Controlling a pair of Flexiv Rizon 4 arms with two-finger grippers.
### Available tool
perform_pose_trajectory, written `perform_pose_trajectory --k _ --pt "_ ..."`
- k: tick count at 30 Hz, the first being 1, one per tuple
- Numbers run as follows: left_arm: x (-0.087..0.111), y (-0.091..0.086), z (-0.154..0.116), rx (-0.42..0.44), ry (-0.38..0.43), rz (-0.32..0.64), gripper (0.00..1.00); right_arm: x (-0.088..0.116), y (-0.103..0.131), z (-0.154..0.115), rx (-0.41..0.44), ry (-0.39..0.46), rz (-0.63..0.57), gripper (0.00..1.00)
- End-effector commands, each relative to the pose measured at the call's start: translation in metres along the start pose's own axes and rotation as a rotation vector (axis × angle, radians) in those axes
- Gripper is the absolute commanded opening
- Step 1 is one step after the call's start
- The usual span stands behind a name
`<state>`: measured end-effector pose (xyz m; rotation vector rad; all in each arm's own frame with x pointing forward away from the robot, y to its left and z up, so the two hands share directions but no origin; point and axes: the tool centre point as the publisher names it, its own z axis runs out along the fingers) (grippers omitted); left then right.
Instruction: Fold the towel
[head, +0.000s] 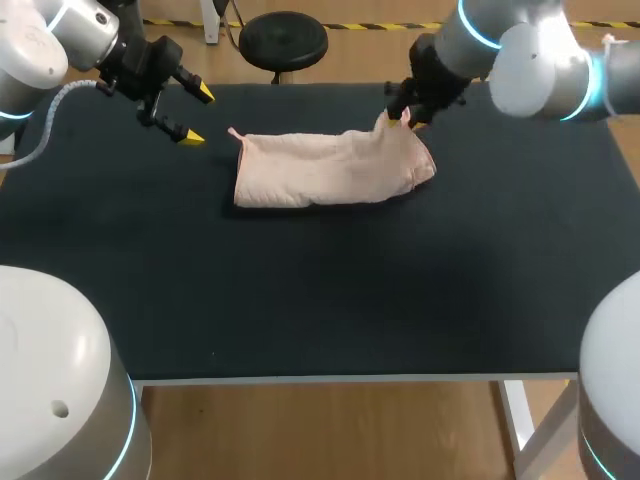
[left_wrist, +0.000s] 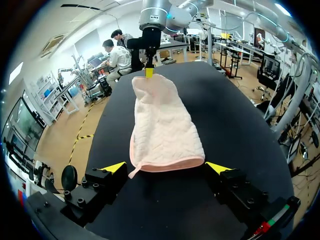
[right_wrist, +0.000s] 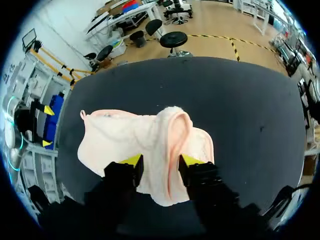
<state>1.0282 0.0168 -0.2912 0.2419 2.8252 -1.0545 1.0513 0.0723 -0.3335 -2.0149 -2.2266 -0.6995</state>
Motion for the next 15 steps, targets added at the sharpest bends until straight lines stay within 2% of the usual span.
perform_pose_trajectory --k 1,6,15 --pt "0.000 0.001 0.001 0.002 -0.002 0.003 1.00 -0.025 -0.014 -0.016 -0.012 0.052 0.080 1.00" --pt "0.000 0.001 0.001 0.002 -0.002 0.003 1.00 -0.049 -0.029 -0.014 0.024 0.103 0.210 1.00" --pt "0.000 0.001 0.001 0.002 -0.002 0.003 1.00 -0.058 -0.054 0.013 0.079 0.269 0.339 1.00"
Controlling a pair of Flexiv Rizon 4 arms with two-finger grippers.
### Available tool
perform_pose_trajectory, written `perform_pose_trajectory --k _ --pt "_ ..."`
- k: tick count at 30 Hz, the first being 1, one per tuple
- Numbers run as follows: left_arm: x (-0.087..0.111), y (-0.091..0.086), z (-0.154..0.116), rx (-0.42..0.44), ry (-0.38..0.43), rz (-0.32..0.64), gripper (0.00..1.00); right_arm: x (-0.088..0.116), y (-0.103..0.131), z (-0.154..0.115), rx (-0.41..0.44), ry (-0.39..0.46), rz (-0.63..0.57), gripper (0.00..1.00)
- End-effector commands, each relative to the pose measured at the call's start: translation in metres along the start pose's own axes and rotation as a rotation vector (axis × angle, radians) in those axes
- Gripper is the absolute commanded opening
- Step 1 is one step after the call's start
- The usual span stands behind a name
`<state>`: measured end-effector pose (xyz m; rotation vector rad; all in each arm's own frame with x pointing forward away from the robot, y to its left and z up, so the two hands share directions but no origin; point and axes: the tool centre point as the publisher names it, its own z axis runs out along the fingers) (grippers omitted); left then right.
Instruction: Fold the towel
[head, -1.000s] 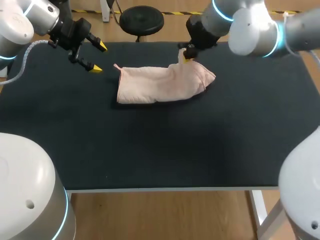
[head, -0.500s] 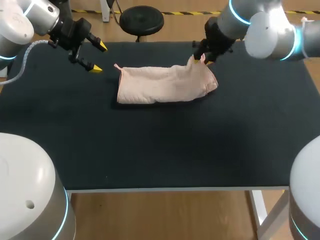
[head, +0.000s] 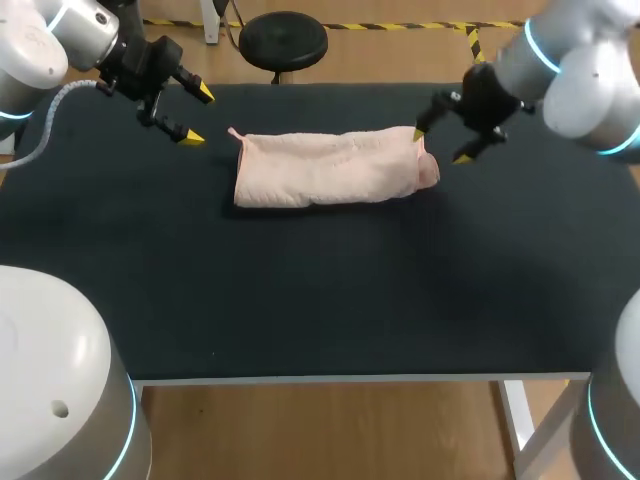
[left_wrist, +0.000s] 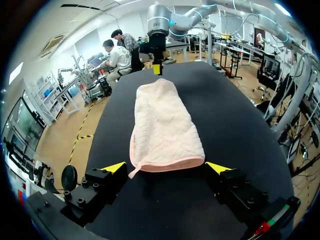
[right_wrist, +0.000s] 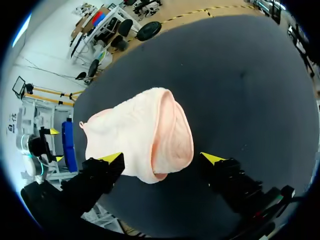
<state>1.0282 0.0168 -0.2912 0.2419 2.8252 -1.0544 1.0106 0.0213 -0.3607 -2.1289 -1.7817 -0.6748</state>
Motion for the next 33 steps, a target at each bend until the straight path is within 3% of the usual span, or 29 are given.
perform_pose_trajectory --k 1,6,13,21,33 --pt "0.001 0.001 0.000 0.002 -0.002 0.003 1.00 -0.012 -0.003 0.018 0.014 0.152 0.050 1.00" --pt "0.001 0.001 0.000 0.002 -0.002 0.003 1.00 -0.015 -0.020 0.020 0.043 0.217 0.138 1.00" --pt "0.001 0.001 0.000 0.002 -0.002 0.003 1.00 -0.007 -0.024 0.019 0.071 0.309 0.192 1.00" --pt "0.001 0.001 0.000 0.002 -0.002 0.003 1.00 -0.006 -0.038 0.018 0.133 0.321 0.224 1.00" --pt "0.001 0.001 0.000 0.002 -0.002 0.003 1.00 -0.004 -0.023 0.042 0.169 0.352 0.209 1.00"
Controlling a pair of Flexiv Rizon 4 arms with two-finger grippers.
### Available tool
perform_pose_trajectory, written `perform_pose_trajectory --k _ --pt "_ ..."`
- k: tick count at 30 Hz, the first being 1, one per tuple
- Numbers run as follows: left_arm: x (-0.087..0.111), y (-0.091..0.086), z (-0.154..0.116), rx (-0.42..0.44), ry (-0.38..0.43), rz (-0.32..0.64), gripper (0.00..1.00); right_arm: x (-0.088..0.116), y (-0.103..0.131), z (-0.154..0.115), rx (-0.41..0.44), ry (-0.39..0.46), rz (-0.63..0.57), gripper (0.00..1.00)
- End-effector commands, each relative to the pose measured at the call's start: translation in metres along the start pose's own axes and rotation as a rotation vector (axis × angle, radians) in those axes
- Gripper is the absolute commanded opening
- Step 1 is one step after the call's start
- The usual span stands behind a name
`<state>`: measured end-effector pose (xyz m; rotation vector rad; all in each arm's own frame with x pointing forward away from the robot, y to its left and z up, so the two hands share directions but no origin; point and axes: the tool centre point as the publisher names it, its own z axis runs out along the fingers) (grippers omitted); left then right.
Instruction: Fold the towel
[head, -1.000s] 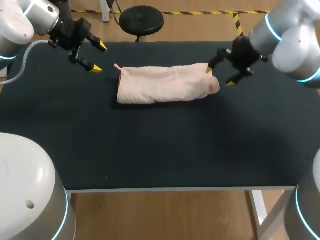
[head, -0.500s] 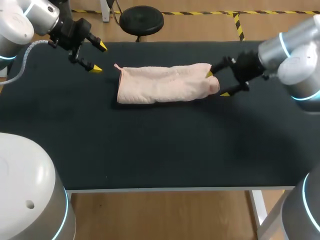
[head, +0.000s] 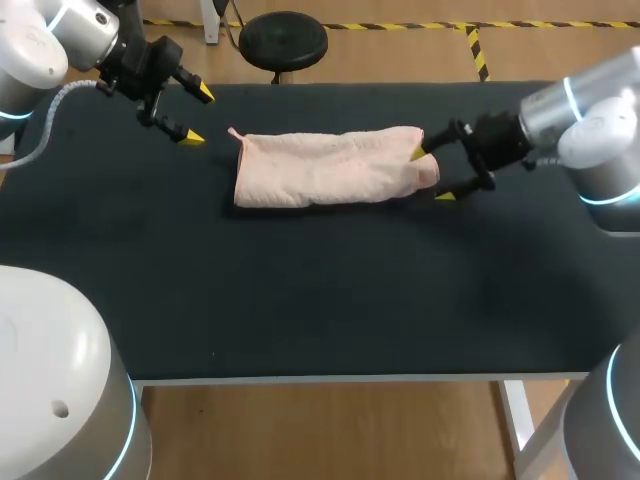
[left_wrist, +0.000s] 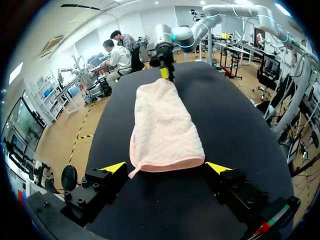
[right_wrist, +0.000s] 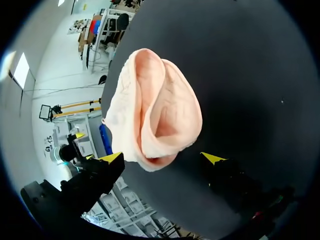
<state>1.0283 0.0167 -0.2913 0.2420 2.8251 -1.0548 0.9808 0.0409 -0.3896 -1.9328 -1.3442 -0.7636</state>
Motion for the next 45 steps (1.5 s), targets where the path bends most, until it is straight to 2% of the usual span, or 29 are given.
perform_pose_trajectory --k 1,17,24,31,45 --pt "0.001 0.001 0.000 0.002 -0.002 0.003 1.00 -0.003 0.016 0.011 0.017 0.003 -0.013 1.00" --pt "0.001 0.001 0.000 0.002 -0.002 0.003 1.00 -0.002 0.045 0.021 -0.016 -0.004 -0.079 1.00" --pt "0.001 0.001 0.000 0.002 -0.002 0.003 1.00 0.001 0.054 0.022 -0.054 -0.040 -0.179 1.00" --pt "0.001 0.001 0.000 0.002 -0.002 0.003 1.00 -0.004 0.064 0.031 -0.056 0.001 -0.171 1.00" --pt "0.001 0.001 0.000 0.002 -0.002 0.003 1.00 0.000 0.081 0.046 -0.067 0.033 -0.217 1.00"
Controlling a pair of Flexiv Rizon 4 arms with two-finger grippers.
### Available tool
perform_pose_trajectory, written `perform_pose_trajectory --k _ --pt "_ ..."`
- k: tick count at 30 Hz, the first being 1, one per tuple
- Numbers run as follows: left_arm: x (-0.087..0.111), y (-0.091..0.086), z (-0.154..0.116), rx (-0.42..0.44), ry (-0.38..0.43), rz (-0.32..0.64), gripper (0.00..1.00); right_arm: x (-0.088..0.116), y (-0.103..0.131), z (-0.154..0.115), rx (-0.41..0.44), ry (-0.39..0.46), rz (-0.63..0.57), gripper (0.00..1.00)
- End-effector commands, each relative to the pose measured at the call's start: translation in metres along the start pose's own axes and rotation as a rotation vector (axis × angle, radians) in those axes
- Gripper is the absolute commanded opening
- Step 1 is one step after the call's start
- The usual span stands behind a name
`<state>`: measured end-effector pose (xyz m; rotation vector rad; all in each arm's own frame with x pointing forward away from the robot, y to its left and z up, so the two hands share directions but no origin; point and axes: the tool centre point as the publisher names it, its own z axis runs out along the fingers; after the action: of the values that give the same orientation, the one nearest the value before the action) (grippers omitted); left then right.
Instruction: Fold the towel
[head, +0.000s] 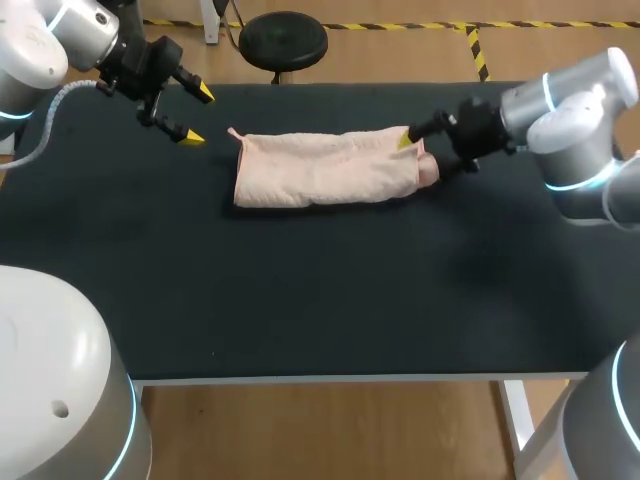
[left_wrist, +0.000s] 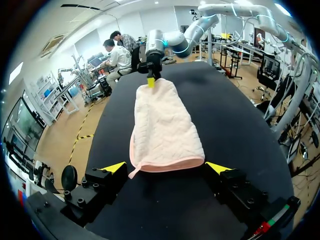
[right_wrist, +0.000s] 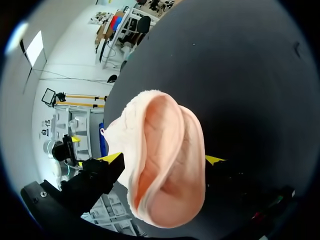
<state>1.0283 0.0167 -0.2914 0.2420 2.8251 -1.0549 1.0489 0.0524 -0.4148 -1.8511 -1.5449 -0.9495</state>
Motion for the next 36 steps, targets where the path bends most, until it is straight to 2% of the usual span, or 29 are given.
perform_pose_trajectory --k 1,11,12,13,14,23,29,36 --pt "0.001 0.001 0.000 0.002 -0.002 0.003 1.00 -0.011 0.013 0.016 0.007 0.014 -0.007 1.00" --pt "0.001 0.001 0.000 0.002 -0.002 0.003 1.00 -0.010 0.017 0.015 -0.016 0.016 -0.050 0.99" --pt "0.001 0.001 0.000 0.002 -0.002 0.003 1.00 -0.010 0.016 0.015 -0.016 0.015 -0.053 0.43" --pt "0.001 0.001 0.000 0.002 -0.002 0.003 1.00 -0.010 0.015 0.015 -0.014 0.013 -0.054 0.13" --pt "0.001 0.001 0.000 0.002 -0.002 0.003 1.00 -0.010 0.014 0.014 -0.014 0.013 -0.056 0.00" --pt "0.001 0.001 0.000 0.002 -0.002 0.003 1.00 0.001 0.009 0.004 -0.015 0.003 -0.108 0.00" --pt "0.001 0.001 0.000 0.002 -0.002 0.003 1.00 0.025 0.009 -0.006 -0.018 -0.162 -0.209 0.00" --pt "0.001 0.001 0.000 0.002 -0.002 0.003 1.00 0.056 0.001 -0.013 -0.051 -0.255 -0.305 0.00"
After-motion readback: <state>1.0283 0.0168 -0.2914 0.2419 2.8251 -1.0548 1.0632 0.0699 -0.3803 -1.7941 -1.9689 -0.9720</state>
